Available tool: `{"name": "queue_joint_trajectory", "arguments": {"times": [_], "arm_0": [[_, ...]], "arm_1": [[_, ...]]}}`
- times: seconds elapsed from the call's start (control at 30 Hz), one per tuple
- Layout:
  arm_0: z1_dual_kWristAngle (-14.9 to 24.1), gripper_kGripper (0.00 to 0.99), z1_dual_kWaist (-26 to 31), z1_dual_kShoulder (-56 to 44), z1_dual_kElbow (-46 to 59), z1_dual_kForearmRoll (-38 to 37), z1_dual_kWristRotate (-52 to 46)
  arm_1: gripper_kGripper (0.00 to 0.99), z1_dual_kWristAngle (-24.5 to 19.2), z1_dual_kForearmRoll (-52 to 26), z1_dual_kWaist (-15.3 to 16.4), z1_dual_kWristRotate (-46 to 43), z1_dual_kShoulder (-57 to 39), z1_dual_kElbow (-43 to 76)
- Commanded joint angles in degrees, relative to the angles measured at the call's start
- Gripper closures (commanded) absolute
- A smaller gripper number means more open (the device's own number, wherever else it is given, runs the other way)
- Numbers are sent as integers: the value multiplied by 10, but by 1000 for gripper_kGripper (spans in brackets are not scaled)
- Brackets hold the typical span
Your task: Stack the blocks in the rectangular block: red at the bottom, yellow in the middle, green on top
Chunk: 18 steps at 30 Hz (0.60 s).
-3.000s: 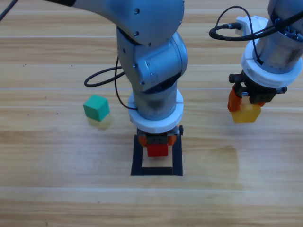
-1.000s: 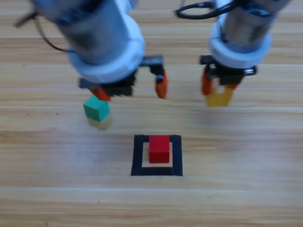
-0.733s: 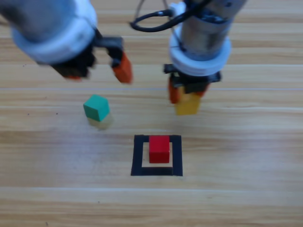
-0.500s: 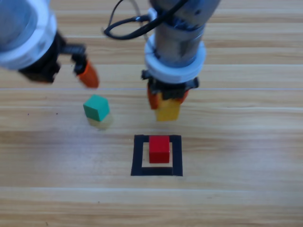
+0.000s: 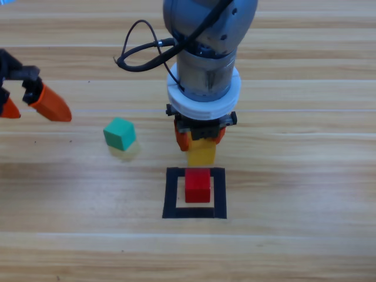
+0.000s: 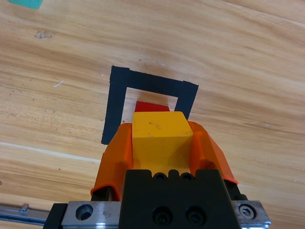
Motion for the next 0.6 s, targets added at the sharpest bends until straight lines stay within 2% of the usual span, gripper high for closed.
{"name": "queue_joint_trajectory", "arguments": {"times": [0.03,0.6], "arm_0": [[-21,83,16,-2,29,-10,11],[-25,82,17,3,47,-21,55]], "arm_1": [[738,-3,9,26,9,46,-3],[737,4,23,31,19,56,-2]]}}
